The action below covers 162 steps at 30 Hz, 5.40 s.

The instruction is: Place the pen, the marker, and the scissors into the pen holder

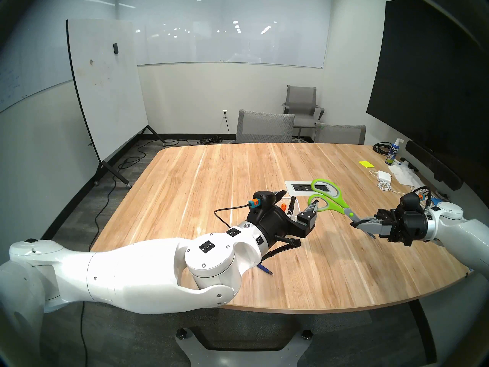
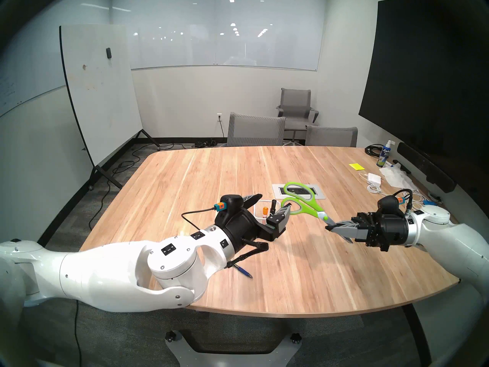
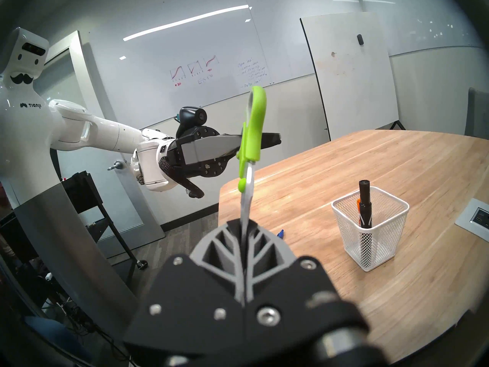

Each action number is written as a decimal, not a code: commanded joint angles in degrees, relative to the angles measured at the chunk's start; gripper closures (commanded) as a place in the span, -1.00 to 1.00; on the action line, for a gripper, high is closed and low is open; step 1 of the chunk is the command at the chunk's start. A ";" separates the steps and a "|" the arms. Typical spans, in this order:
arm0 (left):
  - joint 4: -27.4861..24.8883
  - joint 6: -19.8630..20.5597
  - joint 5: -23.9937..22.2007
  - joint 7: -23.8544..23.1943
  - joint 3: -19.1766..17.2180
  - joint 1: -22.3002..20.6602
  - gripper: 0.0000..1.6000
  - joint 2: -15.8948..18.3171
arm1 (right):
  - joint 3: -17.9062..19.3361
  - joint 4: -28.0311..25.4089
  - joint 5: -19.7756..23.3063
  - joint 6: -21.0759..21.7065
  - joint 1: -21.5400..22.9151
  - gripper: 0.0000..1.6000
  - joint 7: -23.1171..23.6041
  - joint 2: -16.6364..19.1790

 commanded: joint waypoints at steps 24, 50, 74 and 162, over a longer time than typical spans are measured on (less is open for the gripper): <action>2.74 -0.16 -2.06 -2.16 -1.30 -1.76 -0.66 -2.91 | 0.55 -1.01 1.12 -0.38 -0.50 1.00 0.70 1.12; 5.55 1.45 -4.65 -4.40 -1.53 -3.75 0.15 -5.86 | 0.64 -2.12 1.90 -1.18 -1.13 1.00 0.33 2.13; 7.35 3.16 -5.52 -5.63 -1.58 -4.99 1.00 -7.61 | 0.38 -2.15 1.28 -0.88 -0.92 1.00 -0.31 2.02; -4.16 34.82 -18.57 -0.79 -8.89 -18.06 1.00 8.43 | 1.47 -5.69 -16.25 -0.74 -4.32 -1.00 -30.21 -2.02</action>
